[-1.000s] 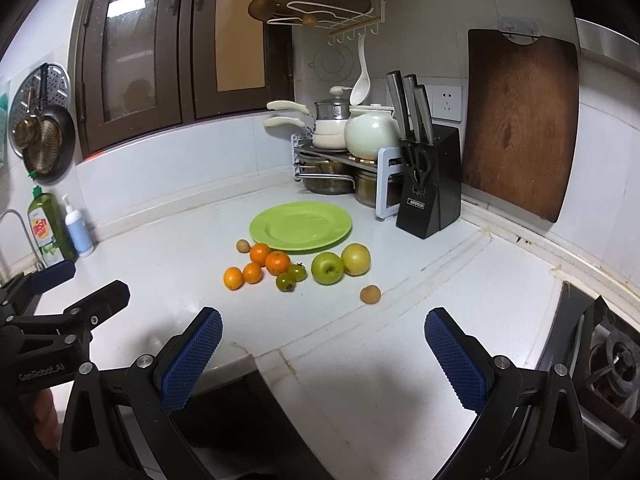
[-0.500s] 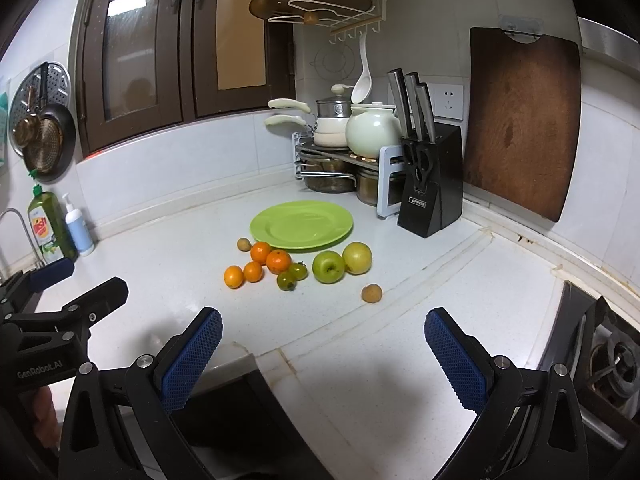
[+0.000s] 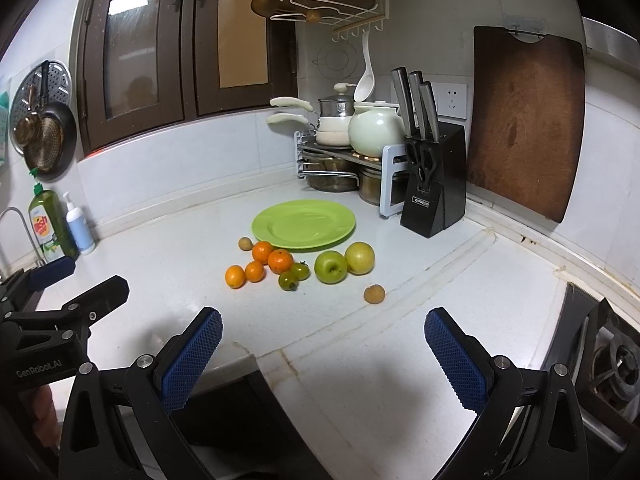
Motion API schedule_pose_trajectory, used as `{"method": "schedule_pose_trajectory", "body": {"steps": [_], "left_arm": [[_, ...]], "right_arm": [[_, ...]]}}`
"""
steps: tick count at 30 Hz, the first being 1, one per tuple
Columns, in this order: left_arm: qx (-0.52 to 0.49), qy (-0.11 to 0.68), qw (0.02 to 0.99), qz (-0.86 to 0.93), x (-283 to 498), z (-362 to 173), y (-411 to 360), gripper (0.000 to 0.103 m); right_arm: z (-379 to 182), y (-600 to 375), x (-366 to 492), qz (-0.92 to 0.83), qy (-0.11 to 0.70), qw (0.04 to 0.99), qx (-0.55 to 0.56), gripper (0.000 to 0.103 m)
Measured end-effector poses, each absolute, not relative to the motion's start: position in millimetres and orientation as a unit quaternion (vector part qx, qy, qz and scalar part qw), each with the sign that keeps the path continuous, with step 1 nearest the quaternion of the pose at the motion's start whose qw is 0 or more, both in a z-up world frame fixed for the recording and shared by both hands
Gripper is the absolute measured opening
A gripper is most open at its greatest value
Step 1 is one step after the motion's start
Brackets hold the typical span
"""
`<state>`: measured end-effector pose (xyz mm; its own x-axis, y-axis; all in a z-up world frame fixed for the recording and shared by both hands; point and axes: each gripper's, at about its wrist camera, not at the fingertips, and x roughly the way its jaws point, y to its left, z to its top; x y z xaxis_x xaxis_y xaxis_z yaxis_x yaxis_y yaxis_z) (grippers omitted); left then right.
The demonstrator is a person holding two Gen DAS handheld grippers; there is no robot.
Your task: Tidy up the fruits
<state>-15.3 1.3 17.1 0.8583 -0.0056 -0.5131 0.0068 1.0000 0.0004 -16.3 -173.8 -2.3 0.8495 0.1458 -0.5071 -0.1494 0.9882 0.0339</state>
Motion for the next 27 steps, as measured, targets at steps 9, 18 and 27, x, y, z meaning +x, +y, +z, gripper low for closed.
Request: {"method": "schedule_pose_trajectory", "body": {"steps": [9, 18, 27], "left_arm": [[0.001, 0.268, 0.964, -0.003, -14, 16, 2, 0.103], [0.000, 0.276, 0.961, -0.004, -1, 10, 7, 0.103], [0.007, 0.267, 0.964, 0.001, 21, 7, 11, 0.103]], "right_arm": [[-3, -172, -8, 0.079, 0.268, 0.960, -0.005, 0.102], [-6, -171, 1, 0.079, 0.275, 0.958, -0.006, 0.102], [-10, -171, 24, 0.056, 0.281, 0.958, -0.009, 0.102]]}}
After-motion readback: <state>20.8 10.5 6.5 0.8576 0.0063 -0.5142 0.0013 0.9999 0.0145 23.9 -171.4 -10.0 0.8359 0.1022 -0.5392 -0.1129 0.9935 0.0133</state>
